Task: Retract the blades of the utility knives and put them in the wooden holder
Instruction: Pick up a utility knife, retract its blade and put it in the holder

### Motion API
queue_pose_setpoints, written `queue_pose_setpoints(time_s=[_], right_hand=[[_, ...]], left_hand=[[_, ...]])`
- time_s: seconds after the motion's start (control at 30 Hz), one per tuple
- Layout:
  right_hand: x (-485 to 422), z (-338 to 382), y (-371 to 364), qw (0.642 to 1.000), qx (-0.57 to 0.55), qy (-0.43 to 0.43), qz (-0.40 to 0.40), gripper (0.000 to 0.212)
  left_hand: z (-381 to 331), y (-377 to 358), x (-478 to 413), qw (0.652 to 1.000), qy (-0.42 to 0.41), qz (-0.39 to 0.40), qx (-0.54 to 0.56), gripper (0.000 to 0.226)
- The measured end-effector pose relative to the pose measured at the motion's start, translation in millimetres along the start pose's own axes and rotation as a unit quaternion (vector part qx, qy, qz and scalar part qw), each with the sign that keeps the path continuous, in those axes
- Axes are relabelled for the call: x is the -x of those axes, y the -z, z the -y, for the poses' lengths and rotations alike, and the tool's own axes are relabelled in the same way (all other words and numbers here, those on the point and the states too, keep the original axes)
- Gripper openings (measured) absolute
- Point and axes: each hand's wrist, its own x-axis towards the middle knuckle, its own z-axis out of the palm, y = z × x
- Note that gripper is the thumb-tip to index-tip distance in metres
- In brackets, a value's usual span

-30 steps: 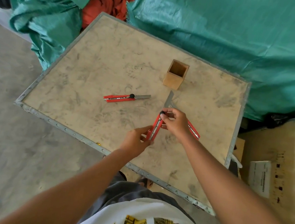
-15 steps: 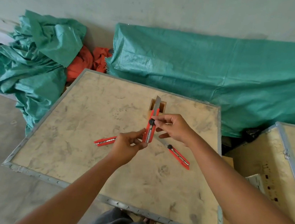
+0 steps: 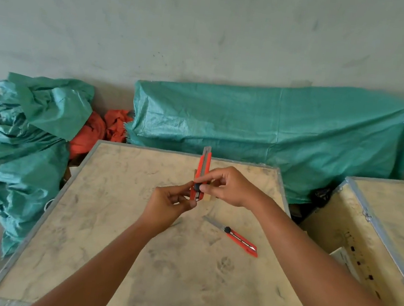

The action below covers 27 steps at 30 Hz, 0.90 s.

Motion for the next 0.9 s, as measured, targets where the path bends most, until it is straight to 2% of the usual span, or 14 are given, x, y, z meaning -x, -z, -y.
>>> queue_pose_setpoints(time_s=[0.1,0.2,0.3,0.4,0.47,0.6,0.7,0.77,0.9], right_hand=[[-2,4,-6,0.999,0.028,0.008,-0.042,0.013],[-5,6,-13,0.998,0.004,0.011,-0.057,0.017],[-5,13,-15,0.999,-0.010,0.004,-0.038,0.033],[-10,18,-21,0.998,0.014,0.007,-0.068,0.017],[-12,21,-24,0.995,0.016,0.010,-0.096,0.020],[-16,22,-21,0.995,-0.017,0.013,-0.093,0.031],[-22,17,-21,0.992,0.009,0.010,-0.123,0.019],[-27,14,-20,0.988,0.005,0.008,-0.157,0.027],[-41,3,-9,0.983,-0.080,-0.012,-0.162,0.024]], left_hand=[[-2,6,-1,1.000,-0.002,0.011,0.016,0.049],[-1,15,-4,1.000,-0.003,0.009,0.024,0.050],[0,24,-8,1.000,-0.005,0.011,0.018,0.050],[-1,29,-11,1.000,-0.012,0.020,0.019,0.050],[-1,31,-14,0.999,-0.013,0.020,0.024,0.050],[0,37,-25,0.999,-0.018,0.029,0.026,0.050],[-1,35,-34,0.999,-0.024,0.033,0.011,0.050],[0,33,-44,0.999,-0.022,0.032,0.003,0.049],[6,27,-69,0.999,-0.017,0.034,-0.014,0.053]])
